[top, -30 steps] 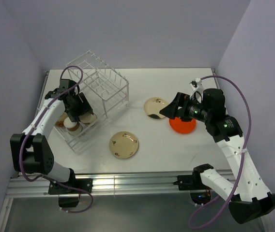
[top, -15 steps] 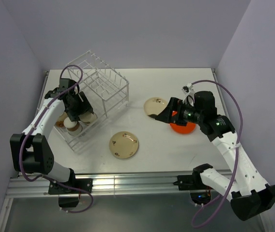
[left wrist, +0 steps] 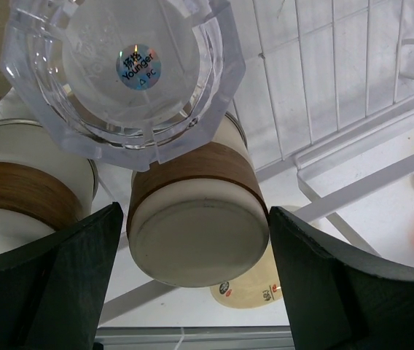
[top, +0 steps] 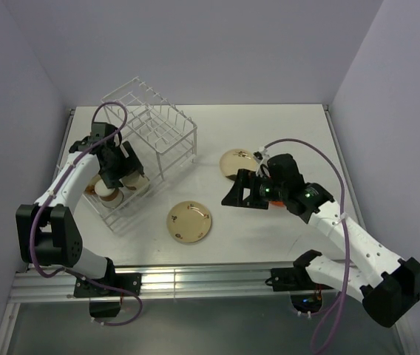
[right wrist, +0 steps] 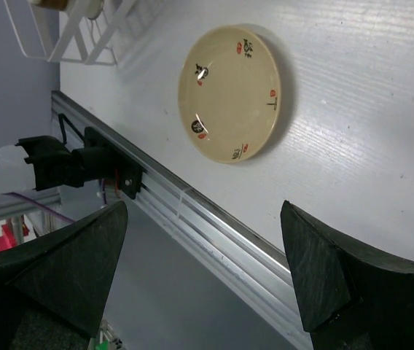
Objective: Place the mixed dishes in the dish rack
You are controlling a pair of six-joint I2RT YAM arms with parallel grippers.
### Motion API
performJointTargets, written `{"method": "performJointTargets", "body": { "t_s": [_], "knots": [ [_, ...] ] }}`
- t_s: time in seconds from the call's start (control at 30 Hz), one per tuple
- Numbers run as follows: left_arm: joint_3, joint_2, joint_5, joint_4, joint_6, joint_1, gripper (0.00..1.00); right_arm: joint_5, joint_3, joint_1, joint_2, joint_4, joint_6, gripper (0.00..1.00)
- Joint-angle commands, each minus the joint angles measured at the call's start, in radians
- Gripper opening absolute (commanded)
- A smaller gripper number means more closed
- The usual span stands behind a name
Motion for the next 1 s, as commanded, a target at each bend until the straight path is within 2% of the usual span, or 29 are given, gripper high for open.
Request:
{"method": "performJointTargets", "body": {
  "t_s": [0.0, 0.27, 0.6, 0.7, 0.83, 0.97],
  "knots": [
    [-0.008, -0.046, -0.006, 0.011, 0.022, 0.002, 0.88, 0.043, -0.032, 0.034, 0.027, 0.105, 0.023, 0.93],
    [-0.01, -0.133, -0.006, -0.017, 0.019, 0.002, 0.87, 0.064, -0.112, 0.115, 0.12, 0.218, 0.055, 0.9],
    [-0.002, -0.262, 0.032, -0.066, 0.001, 0.002, 0.86, 0.086, -0.163, 0.14, 0.229, 0.358, 0.098, 0.86],
    [-0.036, -0.323, 0.069, -0.076, -0.012, 0.002, 0.86, 0.087, -0.198, 0.141, 0.266, 0.437, 0.136, 0.82],
    [-0.056, -0.429, 0.077, -0.1, -0.022, 0.002, 0.86, 0.096, -0.242, 0.152, 0.33, 0.533, 0.182, 0.72],
    [-0.03, -0.493, 0.101, -0.119, -0.03, 0.002, 0.85, 0.124, -0.256, 0.172, 0.404, 0.608, 0.217, 0.69]
  ]
}}
